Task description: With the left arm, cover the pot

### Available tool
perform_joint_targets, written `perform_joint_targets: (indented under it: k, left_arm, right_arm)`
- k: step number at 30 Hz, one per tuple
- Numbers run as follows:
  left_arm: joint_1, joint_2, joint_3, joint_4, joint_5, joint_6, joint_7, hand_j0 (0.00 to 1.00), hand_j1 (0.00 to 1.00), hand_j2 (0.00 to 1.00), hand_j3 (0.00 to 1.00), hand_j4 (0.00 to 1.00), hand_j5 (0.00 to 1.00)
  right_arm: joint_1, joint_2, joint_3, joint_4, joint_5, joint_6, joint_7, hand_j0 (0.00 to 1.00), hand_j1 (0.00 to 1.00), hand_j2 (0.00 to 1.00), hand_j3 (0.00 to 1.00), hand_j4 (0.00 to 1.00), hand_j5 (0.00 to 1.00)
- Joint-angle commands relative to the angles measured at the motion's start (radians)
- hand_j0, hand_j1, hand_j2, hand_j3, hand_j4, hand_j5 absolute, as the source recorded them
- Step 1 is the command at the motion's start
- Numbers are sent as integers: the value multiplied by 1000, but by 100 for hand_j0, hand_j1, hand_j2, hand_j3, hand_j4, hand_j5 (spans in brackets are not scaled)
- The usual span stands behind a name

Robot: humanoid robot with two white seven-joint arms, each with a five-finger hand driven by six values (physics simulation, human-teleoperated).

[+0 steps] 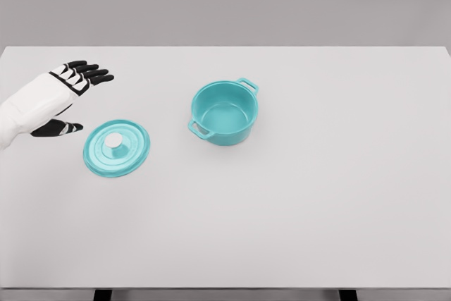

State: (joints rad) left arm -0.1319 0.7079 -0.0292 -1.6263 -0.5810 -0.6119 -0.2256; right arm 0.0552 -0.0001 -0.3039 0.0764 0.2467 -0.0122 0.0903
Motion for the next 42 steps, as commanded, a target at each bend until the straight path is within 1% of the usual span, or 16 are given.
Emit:
perform_joint_targets:
  k: [1, 5, 6, 8, 9, 11, 12, 13, 14, 15, 16, 18, 19, 28, 32, 42]
  left_arm:
    - [0, 1, 0, 0, 7, 1, 0, 100, 100, 100, 100, 100, 100]
    - [-2, 1, 0, 6, 15, 1, 0, 100, 100, 100, 100, 100, 100]
    - [-6, 10, -1, 6, 42, 1, -7, 100, 100, 100, 100, 100, 100]
    - [-20, 70, -24, 22, 65, 1, -153, 100, 100, 100, 100, 100, 100]
    - [-26, 103, -60, 33, 125, 1, -205, 100, 100, 100, 100, 100, 100]
    - [-120, 139, -181, 80, 174, 1, -296, 100, 100, 100, 100, 100, 100]
    - [-161, 145, -212, 95, 187, 1, -334, 100, 100, 100, 100, 100, 100]
    - [-176, 189, -271, 97, 231, 1, -336, 100, 100, 100, 100, 100, 100]
    - [-221, 199, -340, 114, 271, 1, -337, 100, 100, 100, 100, 100, 100]
    - [-256, 212, -402, 137, 308, 1, -337, 94, 94, 94, 94, 94, 94]
    - [-267, 228, -436, 140, 343, 1, -337, 91, 91, 91, 91, 91, 91]
    - [-267, 229, -449, 141, 365, 1, -336, 81, 81, 81, 81, 81, 81]
    - [-267, 229, -456, 146, 366, 1, -336, 79, 79, 79, 79, 79, 79]
    - [-273, 225, -443, 160, 369, 1, -337, 79, 79, 79, 79, 79, 79]
    - [-301, 213, -446, 164, 363, 1, -337, 79, 79, 79, 79, 79, 79]
    - [-319, 113, -446, 260, 283, 1, -337, 78, 78, 78, 78, 78, 78]
  right_arm:
    - [0, 0, 0, 0, 0, 0, 0, 100, 100, 100, 100, 100, 100]
    - [0, 0, 0, 0, 0, 0, 0, 100, 100, 100, 100, 100, 100]
    - [0, 0, 0, 0, 0, 0, 0, 100, 100, 100, 100, 100, 100]
    - [0, 0, 0, -1, 0, 0, 0, 100, 100, 100, 100, 100, 100]
    - [0, 0, 0, 0, 0, 0, 0, 100, 100, 100, 100, 100, 100]
    - [0, 0, 0, 0, 0, 0, 0, 100, 100, 100, 100, 100, 100]
    - [0, 0, 0, 0, 0, 0, 0, 100, 100, 100, 100, 100, 100]
    - [0, 0, 0, 0, 0, 0, 0, 100, 100, 100, 100, 100, 100]
    - [0, 0, 0, 0, 0, 0, 0, 100, 100, 100, 100, 100, 100]
    - [0, 0, 0, 0, 0, 0, 0, 100, 100, 100, 100, 100, 100]
    - [0, 0, 0, 0, 0, 0, 0, 100, 100, 100, 100, 100, 100]
    - [0, 0, 0, 0, 0, 0, 0, 100, 100, 100, 100, 100, 100]
    - [0, 0, 0, 0, 0, 0, 0, 100, 100, 100, 100, 100, 100]
    - [0, 0, 0, 0, 0, 0, 0, 100, 100, 100, 100, 100, 100]
    - [0, 0, -1, 0, 0, 0, 0, 100, 100, 100, 100, 100, 100]
    - [0, 0, 0, 0, 0, 0, 0, 100, 100, 100, 100, 100, 100]
